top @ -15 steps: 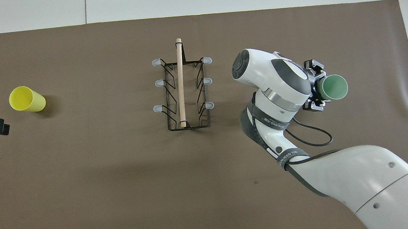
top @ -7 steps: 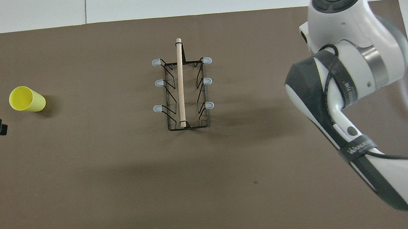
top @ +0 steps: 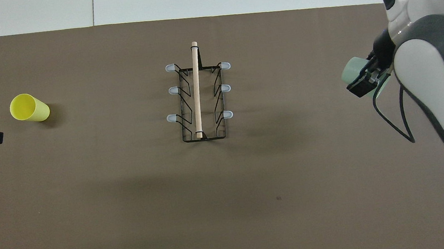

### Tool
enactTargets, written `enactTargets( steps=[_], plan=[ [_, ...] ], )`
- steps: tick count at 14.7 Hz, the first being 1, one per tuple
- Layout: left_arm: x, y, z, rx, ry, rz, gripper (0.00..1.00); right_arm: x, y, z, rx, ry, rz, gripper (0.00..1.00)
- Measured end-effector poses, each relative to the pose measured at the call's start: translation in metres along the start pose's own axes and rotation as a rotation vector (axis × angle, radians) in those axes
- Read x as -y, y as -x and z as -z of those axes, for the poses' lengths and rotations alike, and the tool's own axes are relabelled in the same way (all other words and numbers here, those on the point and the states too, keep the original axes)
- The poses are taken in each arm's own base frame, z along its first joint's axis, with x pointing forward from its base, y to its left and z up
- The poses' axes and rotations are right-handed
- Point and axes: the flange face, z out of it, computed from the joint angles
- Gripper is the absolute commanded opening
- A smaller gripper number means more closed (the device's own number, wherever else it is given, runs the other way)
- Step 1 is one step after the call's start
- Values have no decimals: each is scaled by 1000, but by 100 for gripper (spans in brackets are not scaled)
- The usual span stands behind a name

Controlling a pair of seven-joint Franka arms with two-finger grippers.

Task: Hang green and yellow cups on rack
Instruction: 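Lift the green cup with the right gripper and turn it sideways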

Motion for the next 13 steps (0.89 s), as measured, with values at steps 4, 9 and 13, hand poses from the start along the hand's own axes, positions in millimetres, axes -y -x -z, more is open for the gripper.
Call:
enactTargets(
  steps=[4,9,13],
  plan=[
    [1,-2,-6,6,3,2,100,2,3,27,-192,-97,-62,0],
    [35,-15,-33,22,69,75,100,-3,-5,19,-480,-192,-97,0],
    [57,-45,-61,20,69,113,100,6,1,-5,-687,-230,-64,0]
  ],
)
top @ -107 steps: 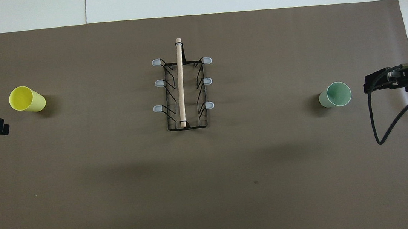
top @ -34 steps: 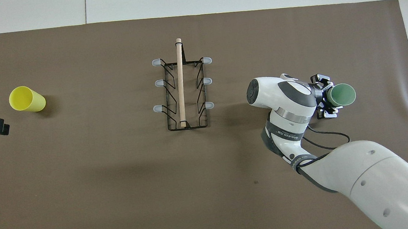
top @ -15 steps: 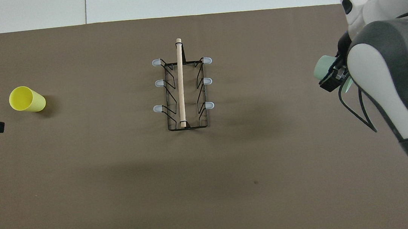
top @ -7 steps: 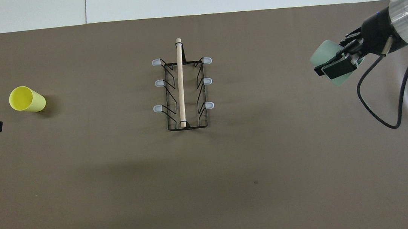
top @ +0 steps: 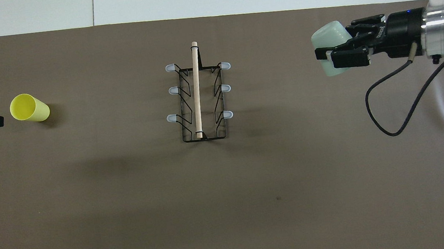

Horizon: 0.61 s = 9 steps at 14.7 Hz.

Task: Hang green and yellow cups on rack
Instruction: 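Carry the green cup to the rack peg nearest the right gripper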

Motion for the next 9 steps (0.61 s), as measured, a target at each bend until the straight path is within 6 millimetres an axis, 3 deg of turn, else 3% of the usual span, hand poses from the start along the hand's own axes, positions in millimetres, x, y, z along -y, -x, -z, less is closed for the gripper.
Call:
enactTargets(
  steps=[4,7,9],
  plan=[
    [48,-26,-19,-26,13,96,100,14,41,-24,-163,-31,49,0],
    [64,-32,-28,-60,0,123,100,26,64,-39,-224,-30,57,0],
    [77,-31,-49,-86,-33,137,100,35,74,-54,-279,-29,85,0]
  ],
)
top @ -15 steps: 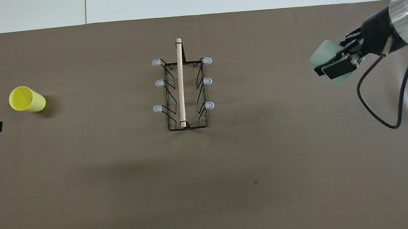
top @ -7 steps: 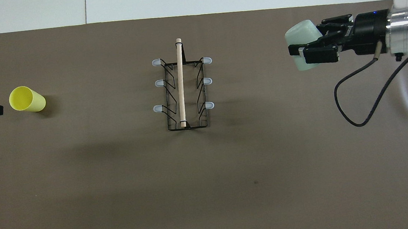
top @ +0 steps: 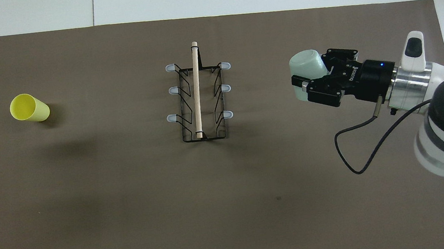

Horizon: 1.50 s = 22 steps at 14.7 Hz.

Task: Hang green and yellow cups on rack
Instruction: 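Carry the green cup to the rack peg nearest the right gripper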

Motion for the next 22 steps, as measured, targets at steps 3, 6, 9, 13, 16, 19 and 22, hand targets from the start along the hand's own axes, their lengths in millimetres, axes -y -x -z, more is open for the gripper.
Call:
enactTargets(
  steps=[3,6,9,13,16,19,22],
  plan=[
    [16,23,-37,27,-7,31,100,24,25,-37,-82,19,29,0],
    [12,32,-33,29,3,61,100,68,46,-82,-156,39,15,0],
    [5,30,-27,37,19,132,100,94,75,-118,-213,62,58,0],
    [14,3,-36,50,86,393,100,82,94,-132,-289,113,150,0],
    [33,-23,-64,71,93,625,100,78,102,-139,-298,117,193,0],
    [65,-41,-91,92,163,861,100,79,106,-143,-302,123,203,0],
    [83,-49,-114,121,172,1057,100,89,109,-152,-300,107,197,0]
  ],
)
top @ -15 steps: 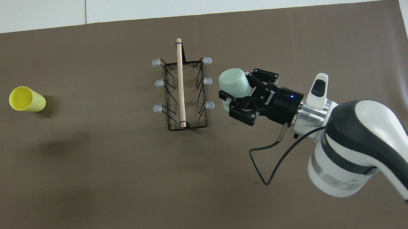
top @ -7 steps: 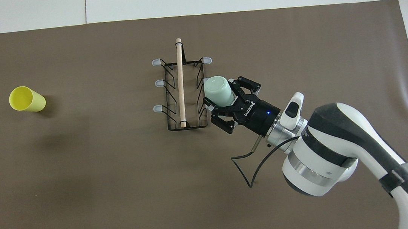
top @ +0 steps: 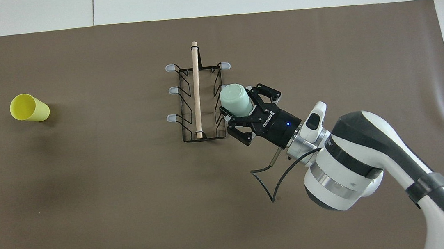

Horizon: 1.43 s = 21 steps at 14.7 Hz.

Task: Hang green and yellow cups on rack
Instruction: 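Carry the green cup to the rack peg nearest the right gripper, then hang the green cup on the peg while the left gripper grasps the yellow cup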

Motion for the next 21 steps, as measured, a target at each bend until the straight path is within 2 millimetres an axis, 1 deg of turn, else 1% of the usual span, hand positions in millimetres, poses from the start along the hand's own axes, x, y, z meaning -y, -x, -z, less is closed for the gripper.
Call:
enactTargets(
  steps=[2,4,6,7,10,13,15,16,18,21],
  plan=[
    [0,-10,-8,27,33,88,100,4,5,-3,6,-5,8,0],
    [6,-27,-21,39,37,203,100,4,12,-5,14,-3,17,0],
    [0,-43,-36,27,59,293,100,3,16,-7,20,-2,21,0],
    [-5,-47,-42,20,78,337,100,2,16,-8,19,-2,28,0],
    [-15,-42,-63,64,102,428,100,2,16,-9,19,-2,46,0],
    [-12,-39,-69,139,99,548,100,2,16,-9,18,-3,46,0],
    [-2,-40,-78,214,136,619,100,2,15,-11,15,0,44,0],
    [4,-39,-86,238,139,644,100,2,15,-12,11,8,48,0],
    [12,-30,-101,268,132,673,100,0,15,-15,6,20,67,0],
    [24,-22,-104,305,144,671,100,-1,12,-19,-13,36,84,0]
  ],
)
